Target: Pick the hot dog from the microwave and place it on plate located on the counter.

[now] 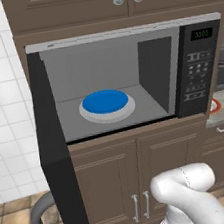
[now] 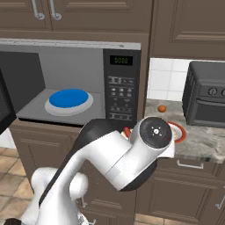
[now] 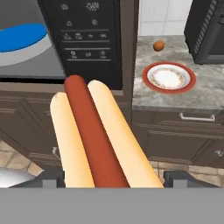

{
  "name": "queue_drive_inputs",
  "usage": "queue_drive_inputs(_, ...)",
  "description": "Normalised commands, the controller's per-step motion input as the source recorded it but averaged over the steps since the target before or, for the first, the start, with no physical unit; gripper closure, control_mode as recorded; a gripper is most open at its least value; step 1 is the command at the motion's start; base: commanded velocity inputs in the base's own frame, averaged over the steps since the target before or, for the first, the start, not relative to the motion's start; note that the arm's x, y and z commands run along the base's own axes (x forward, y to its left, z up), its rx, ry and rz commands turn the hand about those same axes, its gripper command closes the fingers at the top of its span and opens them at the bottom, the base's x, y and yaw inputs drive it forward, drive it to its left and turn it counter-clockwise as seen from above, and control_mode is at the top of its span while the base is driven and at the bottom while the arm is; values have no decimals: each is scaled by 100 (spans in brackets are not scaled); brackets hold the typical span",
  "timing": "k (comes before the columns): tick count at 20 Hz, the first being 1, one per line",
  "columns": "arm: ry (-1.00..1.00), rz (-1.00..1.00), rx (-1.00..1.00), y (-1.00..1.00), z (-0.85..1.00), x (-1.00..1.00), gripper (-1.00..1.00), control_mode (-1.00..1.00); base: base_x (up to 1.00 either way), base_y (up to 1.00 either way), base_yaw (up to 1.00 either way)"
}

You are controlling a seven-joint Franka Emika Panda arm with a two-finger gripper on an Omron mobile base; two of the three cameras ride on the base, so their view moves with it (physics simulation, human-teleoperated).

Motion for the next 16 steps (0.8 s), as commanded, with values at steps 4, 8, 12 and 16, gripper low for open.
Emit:
queue_drive_inputs(4, 0, 8, 10, -87, -48, 70, 100, -100, 0, 0, 0)
queue_drive_inputs(8, 0, 15, 3, -53, -64, 82, 100, -100, 0, 0, 0)
queue_drive_inputs(12, 0, 19, 2, -37, -58, 92, 100, -100, 0, 0, 0)
queue_drive_inputs(16, 0, 16, 6, -51, -44, 87, 100, -100, 0, 0, 0)
